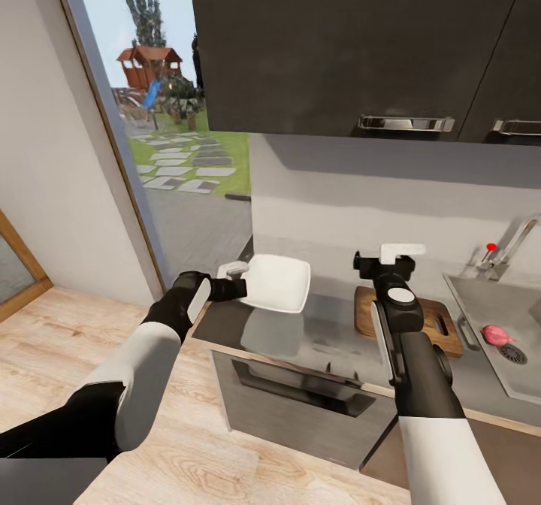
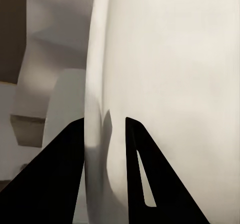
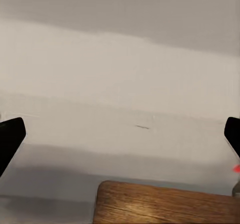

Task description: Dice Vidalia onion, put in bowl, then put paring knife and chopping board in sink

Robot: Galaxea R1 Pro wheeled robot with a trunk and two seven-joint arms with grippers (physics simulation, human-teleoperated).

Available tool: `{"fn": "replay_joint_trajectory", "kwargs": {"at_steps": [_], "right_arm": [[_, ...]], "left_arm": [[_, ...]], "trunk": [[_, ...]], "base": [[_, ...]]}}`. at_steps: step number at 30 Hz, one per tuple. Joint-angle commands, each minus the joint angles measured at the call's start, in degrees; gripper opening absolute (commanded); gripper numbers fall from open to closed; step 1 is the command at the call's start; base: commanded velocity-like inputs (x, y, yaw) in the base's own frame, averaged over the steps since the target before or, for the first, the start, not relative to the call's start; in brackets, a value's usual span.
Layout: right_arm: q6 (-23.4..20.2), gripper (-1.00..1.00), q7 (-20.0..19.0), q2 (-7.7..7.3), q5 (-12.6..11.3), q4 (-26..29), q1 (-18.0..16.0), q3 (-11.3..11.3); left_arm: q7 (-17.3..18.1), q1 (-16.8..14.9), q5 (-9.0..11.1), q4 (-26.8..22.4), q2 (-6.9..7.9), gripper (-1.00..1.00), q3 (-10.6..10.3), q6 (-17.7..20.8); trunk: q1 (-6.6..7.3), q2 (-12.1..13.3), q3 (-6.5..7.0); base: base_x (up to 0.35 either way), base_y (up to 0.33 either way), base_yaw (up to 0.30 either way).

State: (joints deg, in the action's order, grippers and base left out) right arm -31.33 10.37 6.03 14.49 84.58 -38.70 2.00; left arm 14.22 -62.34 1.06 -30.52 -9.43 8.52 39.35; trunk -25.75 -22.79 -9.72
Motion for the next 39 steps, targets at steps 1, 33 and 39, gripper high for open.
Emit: {"fn": "replay_joint_trajectory", "kwargs": {"at_steps": [1, 33, 39], "right_arm": [[-0.3, 1.0, 0.0, 0.03, 0.0, 0.1, -0.1, 0.0], [-0.3, 1.0, 0.0, 0.03, -0.6, 0.1, -0.1, -0.1], [-0.3, 1.0, 0.0, 0.03, -0.6, 0.1, -0.1, -0.1]], "left_arm": [[0.1, -0.1, 0.3, -0.1, -0.06, -1.0, 0.4, 0.6], [0.1, -0.1, 0.3, -0.4, -0.06, -1.0, 0.4, 4.9], [0.1, -0.1, 0.3, -0.4, -0.06, -1.0, 0.4, 4.9]], "trunk": [[-0.04, -0.1, -0.12], [-0.04, -0.1, -1.52], [-0.04, -0.1, -2.03]], "base": [[0.0, 0.0, 0.0], [0.0, 0.0, 0.0], [0.0, 0.0, 0.0]]}}
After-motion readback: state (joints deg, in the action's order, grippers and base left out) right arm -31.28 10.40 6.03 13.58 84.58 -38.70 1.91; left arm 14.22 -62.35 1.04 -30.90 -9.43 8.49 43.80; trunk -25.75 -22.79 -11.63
